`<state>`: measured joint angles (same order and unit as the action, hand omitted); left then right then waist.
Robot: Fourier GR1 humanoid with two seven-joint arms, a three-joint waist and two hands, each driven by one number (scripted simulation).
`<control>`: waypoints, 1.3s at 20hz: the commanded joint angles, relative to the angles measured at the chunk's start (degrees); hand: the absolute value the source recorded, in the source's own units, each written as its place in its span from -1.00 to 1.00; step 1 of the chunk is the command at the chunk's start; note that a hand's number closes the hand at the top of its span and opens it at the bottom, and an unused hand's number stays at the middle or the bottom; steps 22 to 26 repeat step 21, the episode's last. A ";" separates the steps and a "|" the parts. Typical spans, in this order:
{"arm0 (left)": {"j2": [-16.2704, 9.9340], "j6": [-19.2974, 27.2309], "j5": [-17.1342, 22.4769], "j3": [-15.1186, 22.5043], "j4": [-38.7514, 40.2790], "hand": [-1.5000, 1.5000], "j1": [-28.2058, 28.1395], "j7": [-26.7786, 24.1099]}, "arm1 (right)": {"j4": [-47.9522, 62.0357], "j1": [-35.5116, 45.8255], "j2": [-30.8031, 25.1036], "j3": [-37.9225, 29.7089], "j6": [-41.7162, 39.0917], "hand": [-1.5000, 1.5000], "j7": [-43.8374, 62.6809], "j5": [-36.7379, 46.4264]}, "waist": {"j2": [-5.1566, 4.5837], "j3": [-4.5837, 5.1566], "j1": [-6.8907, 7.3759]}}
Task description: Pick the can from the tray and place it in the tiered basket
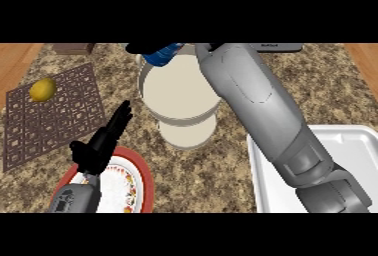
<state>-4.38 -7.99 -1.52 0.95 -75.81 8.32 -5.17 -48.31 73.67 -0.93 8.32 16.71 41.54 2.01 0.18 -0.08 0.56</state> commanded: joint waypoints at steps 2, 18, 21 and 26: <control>-0.35 0.17 0.32 -0.52 -1.47 0.00 -2.64 -0.38 | -1.47 -1.74 -5.70 0.29 9.11 -1.00 0.65 7.22 | 0.16 0.10 -0.88; -1.39 -0.46 0.68 -1.87 -0.55 0.00 -2.55 -1.60 | -28.57 -28.18 -31.79 -19.44 -0.11 -1.00 -9.04 -5.90 | 0.10 0.02 -2.57; 1.11 2.19 -1.41 0.82 -4.16 0.00 -4.42 0.12 | -29.82 -36.48 -35.65 -25.16 -7.32 -1.00 -13.17 -11.75 | 0.09 -0.03 -2.08; 1.11 2.19 -1.41 0.82 -4.16 0.00 -4.42 0.12 | -29.82 -36.48 -35.65 -25.16 -7.32 -1.00 -13.17 -11.75 | 0.09 -0.03 -2.08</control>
